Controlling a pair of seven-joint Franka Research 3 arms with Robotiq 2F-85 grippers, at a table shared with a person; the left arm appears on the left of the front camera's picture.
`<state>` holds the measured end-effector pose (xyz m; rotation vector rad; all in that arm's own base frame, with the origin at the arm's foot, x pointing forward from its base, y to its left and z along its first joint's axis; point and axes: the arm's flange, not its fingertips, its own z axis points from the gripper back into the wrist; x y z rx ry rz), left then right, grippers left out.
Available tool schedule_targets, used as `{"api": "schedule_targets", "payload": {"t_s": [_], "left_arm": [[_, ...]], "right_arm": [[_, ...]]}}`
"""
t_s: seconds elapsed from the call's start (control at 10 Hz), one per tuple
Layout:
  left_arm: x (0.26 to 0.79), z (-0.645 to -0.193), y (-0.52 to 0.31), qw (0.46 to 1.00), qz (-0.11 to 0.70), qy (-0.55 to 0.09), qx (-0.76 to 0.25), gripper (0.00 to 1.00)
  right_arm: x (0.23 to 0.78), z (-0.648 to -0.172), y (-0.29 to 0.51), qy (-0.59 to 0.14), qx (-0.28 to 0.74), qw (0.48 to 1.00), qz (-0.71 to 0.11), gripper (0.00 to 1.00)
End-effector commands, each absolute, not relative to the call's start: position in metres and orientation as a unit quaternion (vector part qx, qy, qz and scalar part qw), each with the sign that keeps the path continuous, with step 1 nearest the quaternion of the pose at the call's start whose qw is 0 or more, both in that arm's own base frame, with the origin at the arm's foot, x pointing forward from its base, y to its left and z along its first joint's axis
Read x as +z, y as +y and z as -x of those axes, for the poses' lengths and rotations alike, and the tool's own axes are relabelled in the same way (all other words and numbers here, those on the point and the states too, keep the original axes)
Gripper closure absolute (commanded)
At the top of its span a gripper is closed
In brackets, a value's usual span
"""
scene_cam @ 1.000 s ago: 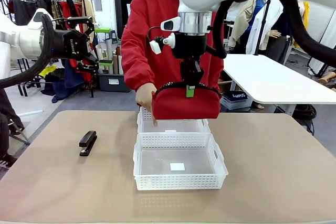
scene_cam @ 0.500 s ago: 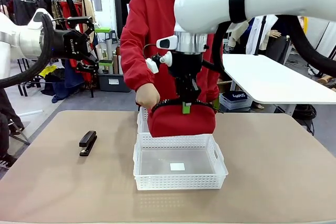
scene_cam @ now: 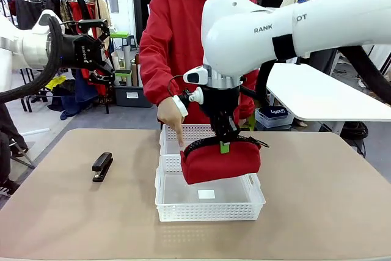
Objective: Distribute items into two baskets.
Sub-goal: Place the picked Pencil pouch into the Organizing basket as instructed by the person.
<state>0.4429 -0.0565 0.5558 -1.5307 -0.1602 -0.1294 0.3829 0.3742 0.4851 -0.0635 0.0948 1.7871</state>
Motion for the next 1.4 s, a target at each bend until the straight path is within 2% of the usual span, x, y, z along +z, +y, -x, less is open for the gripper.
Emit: {"api": "schedule_targets", "payload": {"t_s": [0.0,0.1,0.6,0.9,1.3], "left_arm": [[0.558,-0.443,-0.056,0.715,0.692,-0.074,-0.060,0.00],[0.558,-0.443,-0.056,0.715,0.692,-0.074,-0.060,0.00],[0.558,-0.443,-0.056,0.715,0.692,-0.074,-0.060,0.00],[0.558,-0.443,-0.056,0.715,0.692,-0.074,-0.060,0.00],[0.558,-0.443,-0.056,0.715,0.692,-0.074,-0.060,0.00]], "right_arm": [[0.478,-0.374,0.376,0.043,0.743,0.665,0.060,1.00],[0.485,-0.383,0.374,0.041,0.779,0.625,0.028,1.00],[0.481,-0.383,0.375,0.045,0.772,0.633,0.036,1.00],[0.449,-0.400,0.390,0.038,0.749,0.661,0.022,1.00],[0.418,-0.410,0.411,0.036,0.750,0.660,0.023,1.00]]}}
